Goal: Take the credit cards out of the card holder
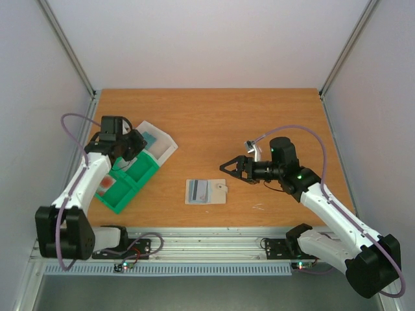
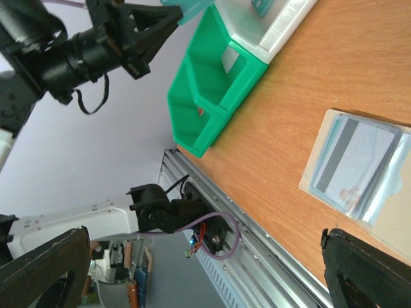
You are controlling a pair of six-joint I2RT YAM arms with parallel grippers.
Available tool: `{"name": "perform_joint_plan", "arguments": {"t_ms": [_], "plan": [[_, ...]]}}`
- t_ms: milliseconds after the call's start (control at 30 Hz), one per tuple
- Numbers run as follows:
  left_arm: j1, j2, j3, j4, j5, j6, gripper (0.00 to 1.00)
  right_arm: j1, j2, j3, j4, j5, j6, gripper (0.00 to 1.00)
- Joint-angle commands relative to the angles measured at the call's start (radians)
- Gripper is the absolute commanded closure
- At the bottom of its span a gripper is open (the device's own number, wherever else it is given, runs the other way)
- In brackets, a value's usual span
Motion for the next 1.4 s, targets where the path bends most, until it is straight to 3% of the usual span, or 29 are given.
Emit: {"name": "perform_joint_plan", "arguments": {"t_ms": [0,467,1367], "plan": [[0.088,0.12,0.07,-0.012,0.016,0.024,1.0,-0.002,-0.02,0.03,-0.024,0.022,-0.031,0.02],[0.137,0.385,0.193,0.065,0.069,-0.032,0.99,-0.002,0.017,0.048,-0.017,0.045,-0.018,0.01],[0.136,0.503,0.277,0.076,0.002,-0.02,0.98,-0.002,0.046,0.087,-0.074,0.069,-0.071,0.02]]}}
